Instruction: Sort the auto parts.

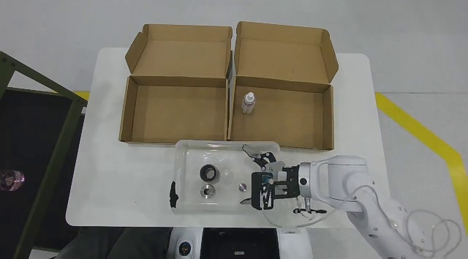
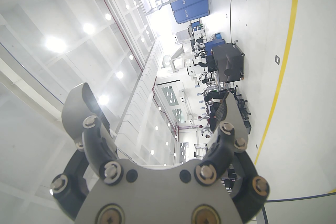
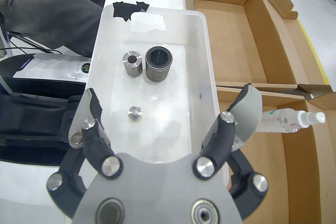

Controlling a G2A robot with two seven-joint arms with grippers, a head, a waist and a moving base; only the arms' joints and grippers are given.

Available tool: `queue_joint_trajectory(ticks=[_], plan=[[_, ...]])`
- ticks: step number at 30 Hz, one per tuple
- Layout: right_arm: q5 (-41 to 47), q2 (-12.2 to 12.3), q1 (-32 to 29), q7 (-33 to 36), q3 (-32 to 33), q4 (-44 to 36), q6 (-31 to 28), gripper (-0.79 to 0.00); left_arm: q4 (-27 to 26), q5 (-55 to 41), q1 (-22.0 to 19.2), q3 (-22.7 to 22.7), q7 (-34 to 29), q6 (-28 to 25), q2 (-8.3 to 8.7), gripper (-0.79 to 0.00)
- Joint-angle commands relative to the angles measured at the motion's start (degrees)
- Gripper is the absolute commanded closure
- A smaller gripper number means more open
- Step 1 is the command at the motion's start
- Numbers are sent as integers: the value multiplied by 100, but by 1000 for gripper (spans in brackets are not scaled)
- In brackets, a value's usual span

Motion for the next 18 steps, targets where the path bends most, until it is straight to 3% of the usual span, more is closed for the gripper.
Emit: queue_joint_trajectory(ticks=[1,8,18], plan=[[-103,-15,55,-32,-87,88,41,-785,0,0,0,0,0,0,0,-785],[-254,-51,240,87,-312,329,54,-785,0,0,0,0,0,0,0,-785],[-233,-85,461,782,-621,456,-65,-785,0,0,0,0,0,0,0,-785]])
